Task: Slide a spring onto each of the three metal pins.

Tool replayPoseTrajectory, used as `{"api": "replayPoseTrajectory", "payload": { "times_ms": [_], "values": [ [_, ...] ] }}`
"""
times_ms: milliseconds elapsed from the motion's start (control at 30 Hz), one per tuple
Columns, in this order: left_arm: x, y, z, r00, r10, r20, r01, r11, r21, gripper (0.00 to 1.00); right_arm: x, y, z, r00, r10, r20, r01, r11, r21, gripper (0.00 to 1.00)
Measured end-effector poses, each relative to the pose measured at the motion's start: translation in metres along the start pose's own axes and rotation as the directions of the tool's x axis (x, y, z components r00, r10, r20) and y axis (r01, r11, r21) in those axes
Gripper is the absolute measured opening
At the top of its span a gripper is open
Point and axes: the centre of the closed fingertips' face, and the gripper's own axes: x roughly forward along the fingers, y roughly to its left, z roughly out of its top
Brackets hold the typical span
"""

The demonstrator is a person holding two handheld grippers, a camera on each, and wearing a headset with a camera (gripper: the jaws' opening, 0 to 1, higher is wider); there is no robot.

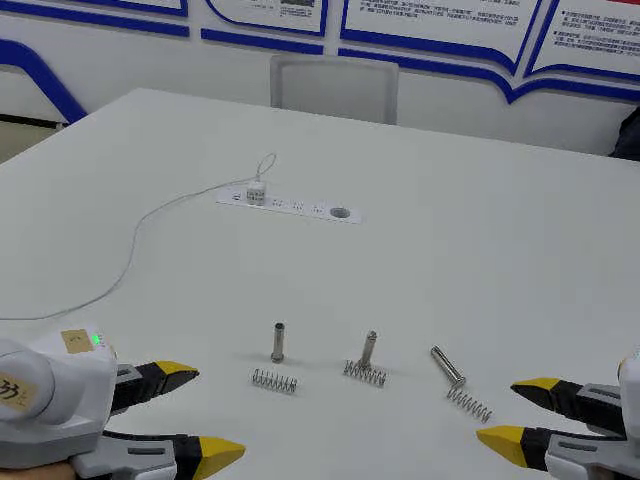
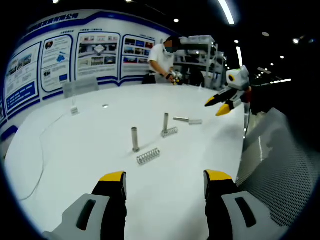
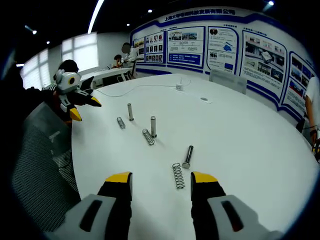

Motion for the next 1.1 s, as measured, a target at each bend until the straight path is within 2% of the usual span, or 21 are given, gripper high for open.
{"api": "replayPoseTrajectory", "payload": {
  "times_ms": [233,367,667,767,967,1100],
  "values": [
    [0.001,-0.001,-0.002,0.9998,-0.014,-0.016,0.014,1.0,0.014,0.64,0.007,-0.013,0.012,0.9996,-0.028,0.009,0.028,0.999,0.02,0.48],
    [0.001,-0.001,-0.004,0.9996,-0.016,-0.023,0.016,1.0,0.014,0.64,0.016,-0.017,0.013,0.9993,-0.029,-0.024,0.03,0.999,0.012,0.46],
    [-0.001,0.0,-0.006,0.9994,-0.009,-0.033,0.009,1.0,0.012,0.63,0.034,-0.035,0.027,0.997,-0.049,-0.06,0.051,0.998,0.031,0.37],
    [-0.002,0.002,-0.007,0.9994,-0.001,-0.035,0.001,1.0,0.006,0.63,0.043,-0.04,0.024,0.991,-0.065,-0.117,0.069,0.997,0.035,0.32],
    [-0.002,0.004,-0.009,0.9992,0.009,-0.039,-0.009,1.0,0.001,0.62,0.062,-0.044,0.022,0.9828,-0.063,-0.173,0.071,0.997,0.04,0.29],
    [-0.003,0.005,-0.009,0.9991,0.017,-0.04,-0.017,1.0,-0.005,0.62,0.072,-0.052,0.017,0.9699,-0.088,-0.227,0.098,0.995,0.034,0.26]
  ]
}}
